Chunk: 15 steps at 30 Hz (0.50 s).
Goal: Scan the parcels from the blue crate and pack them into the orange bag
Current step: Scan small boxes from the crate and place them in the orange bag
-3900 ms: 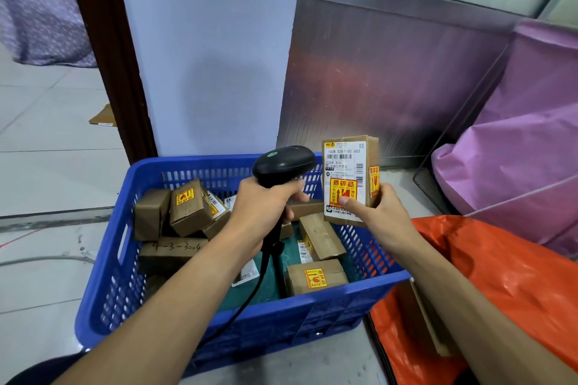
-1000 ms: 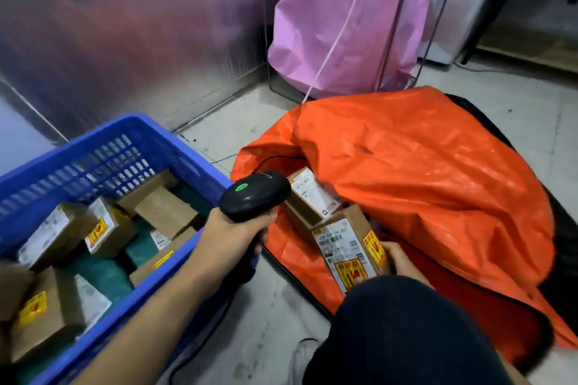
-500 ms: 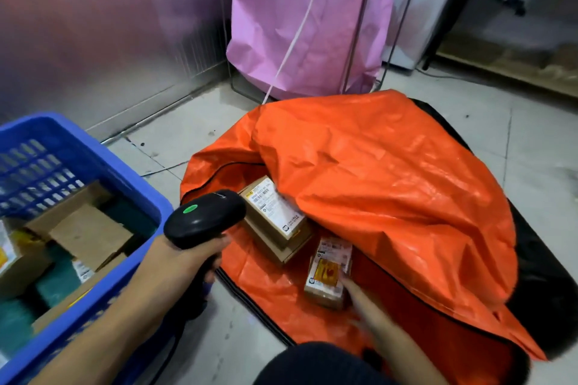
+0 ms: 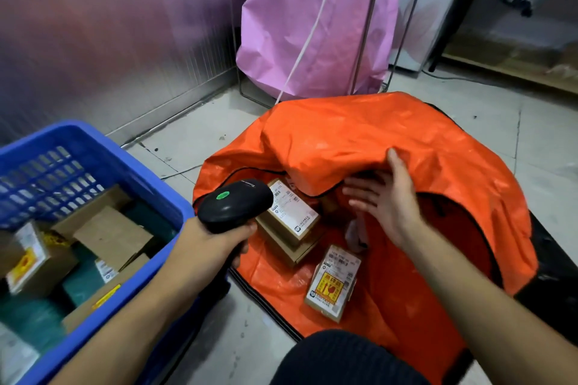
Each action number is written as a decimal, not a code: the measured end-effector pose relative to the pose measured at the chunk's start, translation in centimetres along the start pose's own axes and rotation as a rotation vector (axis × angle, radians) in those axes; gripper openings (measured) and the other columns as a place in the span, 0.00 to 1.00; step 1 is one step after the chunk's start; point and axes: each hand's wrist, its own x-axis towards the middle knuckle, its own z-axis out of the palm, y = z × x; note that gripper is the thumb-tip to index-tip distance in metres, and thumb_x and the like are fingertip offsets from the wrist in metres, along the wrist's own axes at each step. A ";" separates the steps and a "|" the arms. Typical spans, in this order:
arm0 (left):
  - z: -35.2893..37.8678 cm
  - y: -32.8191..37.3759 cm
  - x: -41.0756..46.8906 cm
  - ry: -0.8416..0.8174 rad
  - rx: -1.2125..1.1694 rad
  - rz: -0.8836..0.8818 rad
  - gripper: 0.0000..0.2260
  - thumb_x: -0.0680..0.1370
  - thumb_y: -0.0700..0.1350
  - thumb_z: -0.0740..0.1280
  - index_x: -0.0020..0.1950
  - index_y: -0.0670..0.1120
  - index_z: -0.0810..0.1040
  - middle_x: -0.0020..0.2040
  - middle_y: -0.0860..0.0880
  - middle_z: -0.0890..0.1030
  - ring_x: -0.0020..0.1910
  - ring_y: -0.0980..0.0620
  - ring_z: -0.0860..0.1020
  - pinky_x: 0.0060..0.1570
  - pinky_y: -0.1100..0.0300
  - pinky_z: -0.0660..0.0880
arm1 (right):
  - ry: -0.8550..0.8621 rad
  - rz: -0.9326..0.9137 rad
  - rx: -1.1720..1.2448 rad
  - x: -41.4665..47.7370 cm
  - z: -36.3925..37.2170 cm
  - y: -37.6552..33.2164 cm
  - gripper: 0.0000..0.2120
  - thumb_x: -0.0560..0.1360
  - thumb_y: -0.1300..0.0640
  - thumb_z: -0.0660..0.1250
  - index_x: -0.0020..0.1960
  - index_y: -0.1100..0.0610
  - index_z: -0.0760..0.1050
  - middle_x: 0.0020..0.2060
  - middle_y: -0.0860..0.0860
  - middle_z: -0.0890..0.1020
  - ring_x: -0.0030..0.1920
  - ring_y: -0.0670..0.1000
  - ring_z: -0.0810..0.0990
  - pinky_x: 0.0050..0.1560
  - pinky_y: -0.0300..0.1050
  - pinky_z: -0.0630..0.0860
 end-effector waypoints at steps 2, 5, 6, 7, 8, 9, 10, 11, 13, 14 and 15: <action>0.1 0.2 0.0 0.001 -0.008 0.010 0.14 0.76 0.43 0.76 0.39 0.34 0.80 0.32 0.40 0.78 0.29 0.46 0.74 0.36 0.51 0.71 | -0.025 0.006 0.115 1.0 0.3 -2.3 0.30 0.81 0.34 0.54 0.73 0.52 0.70 0.55 0.62 0.85 0.54 0.61 0.86 0.49 0.51 0.79; 0.1 0.3 0.0 0.012 -0.028 0.021 0.12 0.76 0.42 0.75 0.41 0.34 0.80 0.32 0.41 0.79 0.28 0.47 0.74 0.35 0.53 0.71 | -0.061 -0.035 0.194 1.7 0.9 -6.0 0.24 0.81 0.37 0.54 0.68 0.51 0.73 0.57 0.61 0.85 0.57 0.60 0.85 0.54 0.51 0.79; 0.0 0.3 0.0 0.011 -0.030 0.022 0.11 0.77 0.42 0.75 0.41 0.34 0.81 0.32 0.41 0.79 0.29 0.47 0.75 0.35 0.53 0.71 | -0.085 -0.054 0.220 1.7 1.2 -7.2 0.22 0.82 0.39 0.54 0.64 0.51 0.74 0.58 0.60 0.85 0.58 0.60 0.85 0.56 0.50 0.78; 0.0 0.3 0.0 0.008 -0.031 0.026 0.10 0.77 0.42 0.75 0.41 0.35 0.82 0.33 0.41 0.80 0.29 0.47 0.75 0.35 0.53 0.72 | -0.115 -0.075 0.240 1.5 1.4 -8.3 0.20 0.82 0.40 0.53 0.62 0.51 0.74 0.59 0.60 0.85 0.59 0.60 0.85 0.57 0.50 0.77; 0.1 0.4 0.0 0.008 -0.034 0.030 0.09 0.77 0.41 0.75 0.41 0.36 0.82 0.34 0.41 0.82 0.30 0.46 0.76 0.35 0.54 0.73 | -0.160 -0.089 0.281 1.2 1.8 -9.4 0.19 0.82 0.42 0.53 0.62 0.52 0.74 0.61 0.60 0.84 0.59 0.60 0.85 0.59 0.49 0.77; 0.4 0.4 0.1 0.009 -0.050 0.036 0.07 0.77 0.40 0.75 0.42 0.36 0.83 0.35 0.41 0.83 0.31 0.46 0.77 0.35 0.55 0.74 | -0.204 -0.096 0.313 0.7 2.1 -10.4 0.18 0.82 0.43 0.53 0.63 0.52 0.73 0.63 0.60 0.83 0.60 0.60 0.85 0.60 0.49 0.77; 0.7 0.6 0.2 0.009 -0.082 0.039 0.05 0.77 0.38 0.75 0.44 0.37 0.84 0.37 0.40 0.85 0.32 0.46 0.78 0.35 0.56 0.76 | -0.250 -0.099 0.331 0.1 2.6 -11.2 0.18 0.82 0.44 0.53 0.64 0.53 0.72 0.64 0.59 0.82 0.60 0.60 0.84 0.60 0.49 0.76; 1.1 0.9 0.3 0.002 -0.120 0.037 0.03 0.77 0.37 0.74 0.46 0.38 0.84 0.40 0.39 0.86 0.33 0.46 0.79 0.37 0.56 0.78 | -0.284 -0.101 0.327 -0.4 2.9 -11.7 0.18 0.82 0.44 0.54 0.65 0.53 0.71 0.65 0.59 0.82 0.61 0.60 0.84 0.60 0.49 0.76; 1.9 1.5 1.0 -0.019 -0.175 0.035 0.02 0.78 0.35 0.73 0.48 0.37 0.84 0.44 0.37 0.87 0.37 0.45 0.81 0.42 0.54 0.80 | -0.321 -0.116 0.265 -1.6 3.7 -12.0 0.20 0.83 0.43 0.53 0.67 0.53 0.72 0.65 0.56 0.82 0.61 0.59 0.84 0.62 0.50 0.76; 2.1 1.6 1.4 -0.032 -0.190 0.038 0.02 0.78 0.35 0.72 0.48 0.37 0.85 0.45 0.37 0.87 0.39 0.45 0.82 0.45 0.53 0.81 | -0.336 -0.120 0.218 -2.1 4.1 -11.9 0.23 0.83 0.42 0.52 0.69 0.53 0.73 0.65 0.54 0.83 0.61 0.58 0.84 0.63 0.50 0.75; 2.3 1.9 2.0 -0.055 -0.201 0.045 0.02 0.78 0.35 0.72 0.48 0.38 0.85 0.46 0.38 0.87 0.42 0.45 0.84 0.48 0.52 0.81 | -0.340 -0.128 0.165 -2.5 4.3 -11.7 0.26 0.84 0.40 0.51 0.71 0.54 0.74 0.64 0.53 0.83 0.61 0.57 0.84 0.64 0.50 0.74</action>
